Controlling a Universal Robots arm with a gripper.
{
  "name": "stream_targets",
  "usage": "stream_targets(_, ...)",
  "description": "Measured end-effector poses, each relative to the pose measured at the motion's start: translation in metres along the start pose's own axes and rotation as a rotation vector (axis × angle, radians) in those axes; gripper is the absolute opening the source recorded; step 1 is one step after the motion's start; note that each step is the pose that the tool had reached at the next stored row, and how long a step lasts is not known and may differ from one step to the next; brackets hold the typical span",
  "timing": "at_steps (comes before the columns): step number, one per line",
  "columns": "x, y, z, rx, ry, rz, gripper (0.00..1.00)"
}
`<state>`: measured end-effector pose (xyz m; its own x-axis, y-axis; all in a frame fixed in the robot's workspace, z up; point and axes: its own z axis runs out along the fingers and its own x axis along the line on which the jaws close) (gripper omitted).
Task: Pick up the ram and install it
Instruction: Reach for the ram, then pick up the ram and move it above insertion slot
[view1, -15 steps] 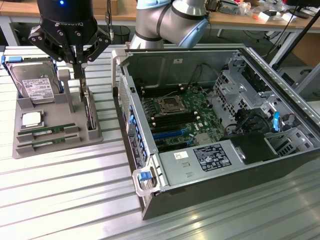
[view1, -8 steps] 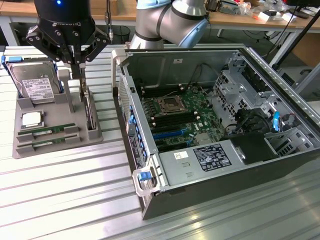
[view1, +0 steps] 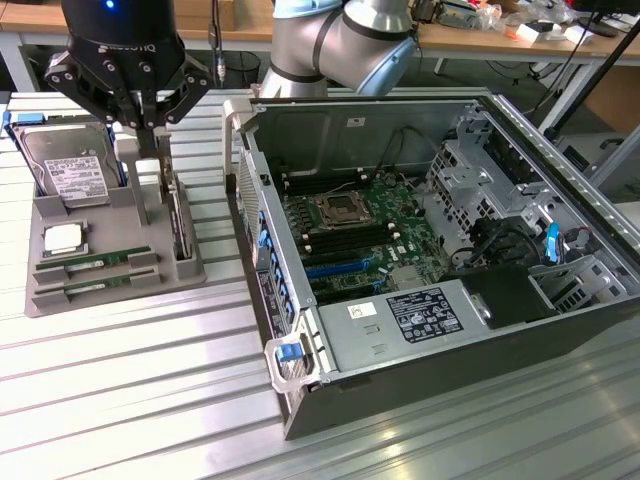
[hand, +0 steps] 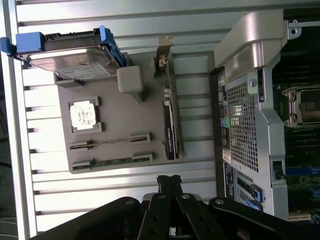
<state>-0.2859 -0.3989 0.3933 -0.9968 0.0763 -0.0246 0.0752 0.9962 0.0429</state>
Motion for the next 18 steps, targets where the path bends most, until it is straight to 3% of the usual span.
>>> stream_targets(10, 0.0112, -0.0008, -0.0003, 0.0, 0.0, 0.0, 0.11)
stream_targets(18, 0.0113, -0.0008, -0.0003, 0.0, 0.0, 0.0, 0.11)
